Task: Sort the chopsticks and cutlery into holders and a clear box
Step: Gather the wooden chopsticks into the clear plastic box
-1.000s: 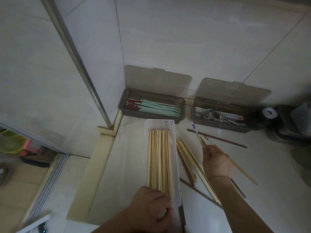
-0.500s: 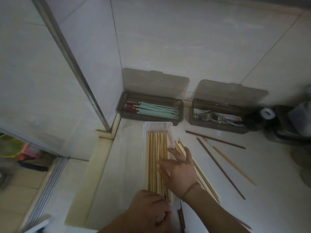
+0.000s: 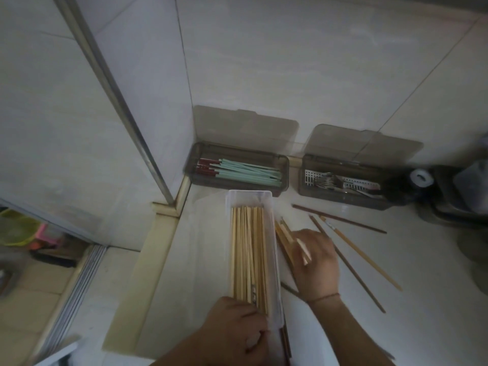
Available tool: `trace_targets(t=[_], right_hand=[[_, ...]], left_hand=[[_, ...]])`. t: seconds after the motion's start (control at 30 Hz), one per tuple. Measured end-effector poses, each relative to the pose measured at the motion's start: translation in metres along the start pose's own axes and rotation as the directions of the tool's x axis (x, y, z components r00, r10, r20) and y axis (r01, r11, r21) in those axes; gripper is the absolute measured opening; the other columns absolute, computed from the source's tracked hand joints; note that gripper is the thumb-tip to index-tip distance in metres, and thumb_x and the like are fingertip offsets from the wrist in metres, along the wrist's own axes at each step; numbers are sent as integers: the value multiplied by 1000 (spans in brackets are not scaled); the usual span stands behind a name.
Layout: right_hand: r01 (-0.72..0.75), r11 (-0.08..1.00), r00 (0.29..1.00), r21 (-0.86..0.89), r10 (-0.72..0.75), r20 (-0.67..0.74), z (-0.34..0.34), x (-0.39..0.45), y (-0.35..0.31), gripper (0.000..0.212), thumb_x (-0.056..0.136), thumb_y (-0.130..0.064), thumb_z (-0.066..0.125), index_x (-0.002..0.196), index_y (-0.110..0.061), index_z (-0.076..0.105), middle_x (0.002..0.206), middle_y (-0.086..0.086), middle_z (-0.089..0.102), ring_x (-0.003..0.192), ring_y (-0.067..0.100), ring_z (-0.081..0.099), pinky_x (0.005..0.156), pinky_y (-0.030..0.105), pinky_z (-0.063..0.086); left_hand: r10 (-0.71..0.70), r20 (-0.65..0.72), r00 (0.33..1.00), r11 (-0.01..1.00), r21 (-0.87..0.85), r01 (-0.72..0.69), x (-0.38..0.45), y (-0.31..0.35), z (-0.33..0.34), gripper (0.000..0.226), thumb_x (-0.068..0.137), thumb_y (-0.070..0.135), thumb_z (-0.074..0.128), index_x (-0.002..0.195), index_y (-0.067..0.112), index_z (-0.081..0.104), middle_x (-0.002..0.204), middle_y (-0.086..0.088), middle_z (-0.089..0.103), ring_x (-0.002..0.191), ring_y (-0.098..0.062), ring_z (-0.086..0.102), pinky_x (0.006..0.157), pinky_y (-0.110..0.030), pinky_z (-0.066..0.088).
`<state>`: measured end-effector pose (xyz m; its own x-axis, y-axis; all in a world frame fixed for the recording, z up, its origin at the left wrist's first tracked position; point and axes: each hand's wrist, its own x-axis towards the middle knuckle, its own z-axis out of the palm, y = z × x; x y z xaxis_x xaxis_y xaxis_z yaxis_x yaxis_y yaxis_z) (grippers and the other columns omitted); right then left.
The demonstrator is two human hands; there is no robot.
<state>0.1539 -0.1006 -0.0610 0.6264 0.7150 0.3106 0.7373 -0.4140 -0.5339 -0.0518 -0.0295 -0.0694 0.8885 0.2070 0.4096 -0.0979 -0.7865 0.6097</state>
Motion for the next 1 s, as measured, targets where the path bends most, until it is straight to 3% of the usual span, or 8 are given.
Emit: trace_targets(t=[0.07,0.13,0.27,0.47,0.6,0.73,0.87,1.0], right_hand=[[-294,913,925,-283,346,155,-4,-5,24,36,92,-41,50,120,-23,63,122,-2,59,115,22,50,91,35,47],[-287,845,853,-452,440,280,-5,-15,39,35,90,-47,54,117,-26,63,123,-4,56,114,22,48,83,33,47],[-284,897,908,-339,365,205,-3,-27,37,14,82,-35,69,89,-24,73,97,-3,65,92,25,58,66,31,47],[-598,769,724,-226,639,261,-7,-14,25,7,86,-43,62,86,-37,60,81,-12,57,78,11,53,65,24,40],[-658,752,722,-44,646,246,-16,-6,24,5,89,-26,62,89,-28,58,84,-8,62,79,15,60,66,26,46],[-566,797,822,212,564,77,-32,16,-2,15,93,-15,56,105,-24,54,94,-3,61,77,9,58,59,16,40],[-245,819,935,518,340,-95,-37,30,-36,18,94,-6,52,109,-16,52,83,-9,55,66,19,57,55,28,49],[-105,814,989,572,144,-23,-19,23,-54,13,94,-11,54,98,-20,62,80,-11,61,67,9,57,61,27,51]], left_hand=[[-8,5,1000,1000,-6,8,-1,0,1,18,75,23,72,67,24,56,59,5,48,52,-11,45,48,-23,38],[-3,14,1000,1000,-13,4,-1,-1,1,18,75,23,72,68,24,56,61,6,48,53,-11,44,49,-22,36],[-9,17,1000,1000,-22,10,-2,-1,2,16,79,24,70,70,24,58,62,5,51,54,-12,47,49,-25,40],[-1,11,1000,1000,-13,1,0,0,0,16,84,25,65,69,23,59,63,6,52,55,-10,48,49,-24,40],[2,-12,1000,1000,-25,-2,1,1,0,18,85,26,64,69,24,57,62,5,50,54,-11,46,49,-23,38],[15,-12,1000,1000,-21,-15,2,1,-1,19,78,20,71,68,23,56,59,5,46,52,-12,41,50,-21,32],[18,-28,999,997,-70,-20,0,0,0,19,74,16,75,71,23,58,61,5,51,52,-11,44,49,-21,38],[29,-42,999,998,-59,-31,2,0,-1,17,72,15,76,68,21,60,62,6,52,53,-11,45,52,-18,35]])
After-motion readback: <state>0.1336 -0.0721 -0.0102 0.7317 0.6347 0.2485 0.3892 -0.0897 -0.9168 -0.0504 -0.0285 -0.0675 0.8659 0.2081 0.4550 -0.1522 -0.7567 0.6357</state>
